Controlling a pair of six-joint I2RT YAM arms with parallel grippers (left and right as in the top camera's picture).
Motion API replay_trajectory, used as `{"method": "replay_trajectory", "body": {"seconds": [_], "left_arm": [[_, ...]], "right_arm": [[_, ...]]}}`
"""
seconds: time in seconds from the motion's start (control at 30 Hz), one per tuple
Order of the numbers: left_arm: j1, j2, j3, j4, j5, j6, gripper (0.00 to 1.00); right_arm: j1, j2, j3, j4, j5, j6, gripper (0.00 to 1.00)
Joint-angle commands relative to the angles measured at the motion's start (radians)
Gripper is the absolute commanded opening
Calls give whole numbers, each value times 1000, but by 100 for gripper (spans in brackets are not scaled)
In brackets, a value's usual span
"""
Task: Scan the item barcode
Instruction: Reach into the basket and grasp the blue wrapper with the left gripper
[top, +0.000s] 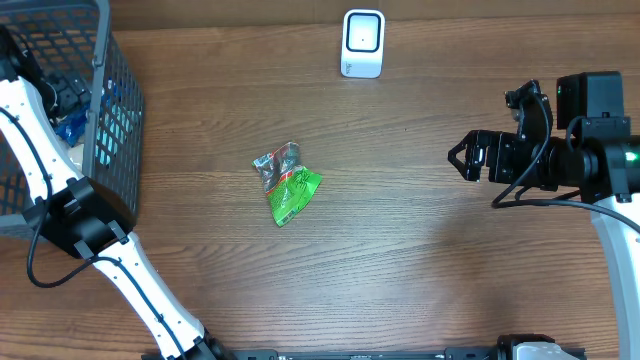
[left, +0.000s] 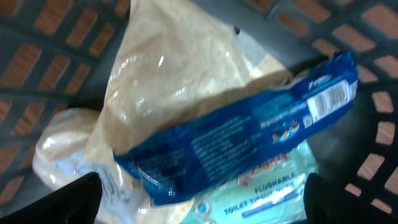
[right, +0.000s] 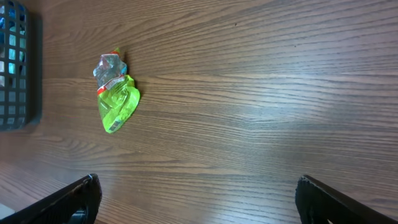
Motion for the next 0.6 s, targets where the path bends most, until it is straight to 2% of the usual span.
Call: {"method": "replay_trajectory", "body": {"seconds": [0.0, 0.3, 0.43, 0.57], "left_arm": [[-14, 40, 0, 28, 22, 34, 94], [-31, 44, 0, 114, 25, 62, 95], [-47, 66, 0, 107, 76, 131, 92], [-58, 104, 0, 66, 68, 146, 91]], "right_arm": [[4, 0, 27, 5, -11, 5, 100], [4, 0, 27, 5, -11, 5, 100], [4, 0, 27, 5, -11, 5, 100], [4, 0, 27, 5, -11, 4, 100]]}}
